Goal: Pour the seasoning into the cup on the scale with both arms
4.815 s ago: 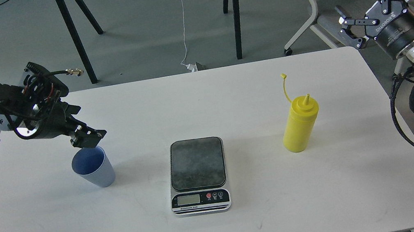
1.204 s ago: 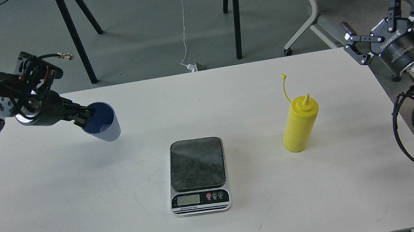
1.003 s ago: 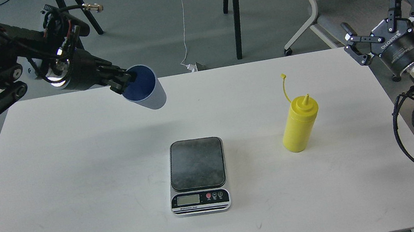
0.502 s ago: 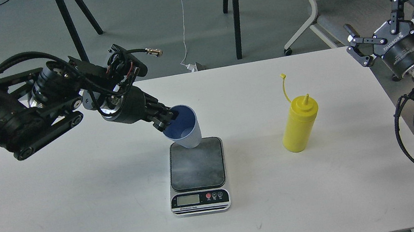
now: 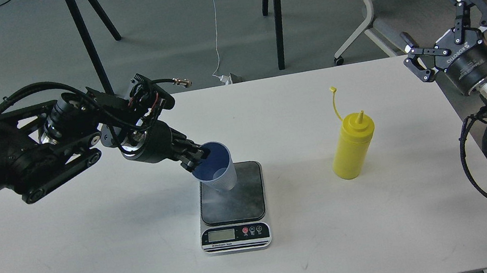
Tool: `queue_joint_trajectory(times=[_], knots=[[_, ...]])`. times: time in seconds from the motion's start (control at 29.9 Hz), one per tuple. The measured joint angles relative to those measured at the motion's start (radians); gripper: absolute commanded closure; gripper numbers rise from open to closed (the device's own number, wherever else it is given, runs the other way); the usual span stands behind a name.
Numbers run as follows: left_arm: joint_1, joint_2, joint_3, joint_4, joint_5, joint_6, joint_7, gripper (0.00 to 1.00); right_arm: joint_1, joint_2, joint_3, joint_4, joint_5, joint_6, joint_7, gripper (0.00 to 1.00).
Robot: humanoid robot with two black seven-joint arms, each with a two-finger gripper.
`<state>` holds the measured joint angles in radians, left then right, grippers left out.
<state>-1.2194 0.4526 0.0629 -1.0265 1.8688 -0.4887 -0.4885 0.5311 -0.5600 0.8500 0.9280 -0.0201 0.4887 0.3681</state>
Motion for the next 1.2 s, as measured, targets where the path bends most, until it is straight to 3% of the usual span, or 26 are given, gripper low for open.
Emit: queue_joint_trajectory(times=[0.2, 0.47, 0.6, 0.74, 0.8, 0.94, 1.2], knots=[[0.012, -0.011, 0.0, 0.0, -0.001, 0.0, 0.0, 0.88, 0.0, -0.001, 0.001, 0.0, 0.0, 0.0, 0.0, 0.01], [0.014, -0.008, -0.004, 0.001, -0.014, 0.0, 0.0, 0.72, 0.0, -0.001, 0.001, 0.0, 0.0, 0.0, 0.0, 0.01], [0.009, -0.006, -0.012, 0.0, -0.019, 0.0, 0.0, 0.58, 0.0, -0.001, 0.001, 0.0, 0.0, 0.0, 0.0, 0.01], [0.001, -0.005, -0.028, 0.0, -0.042, 0.0, 0.0, 0.37, 0.0, -0.001, 0.001, 0.002, 0.0, 0.0, 0.0, 0.01], [-0.006, -0.004, -0.037, 0.0, -0.082, 0.0, 0.0, 0.22, 0.0, -0.001, 0.001, 0.003, 0.0, 0.0, -0.001, 0.01], [-0.058, 0.001, -0.046, 0.036, -0.194, 0.0, 0.0, 0.09, 0.002, -0.001, 0.001, 0.003, 0.001, 0.0, -0.01, 0.01], [-0.15, 0.022, -0.049, 0.192, -0.486, 0.0, 0.0, 0.06, 0.053, -0.049, 0.019, 0.06, 0.094, 0.0, -0.037, 0.01]])
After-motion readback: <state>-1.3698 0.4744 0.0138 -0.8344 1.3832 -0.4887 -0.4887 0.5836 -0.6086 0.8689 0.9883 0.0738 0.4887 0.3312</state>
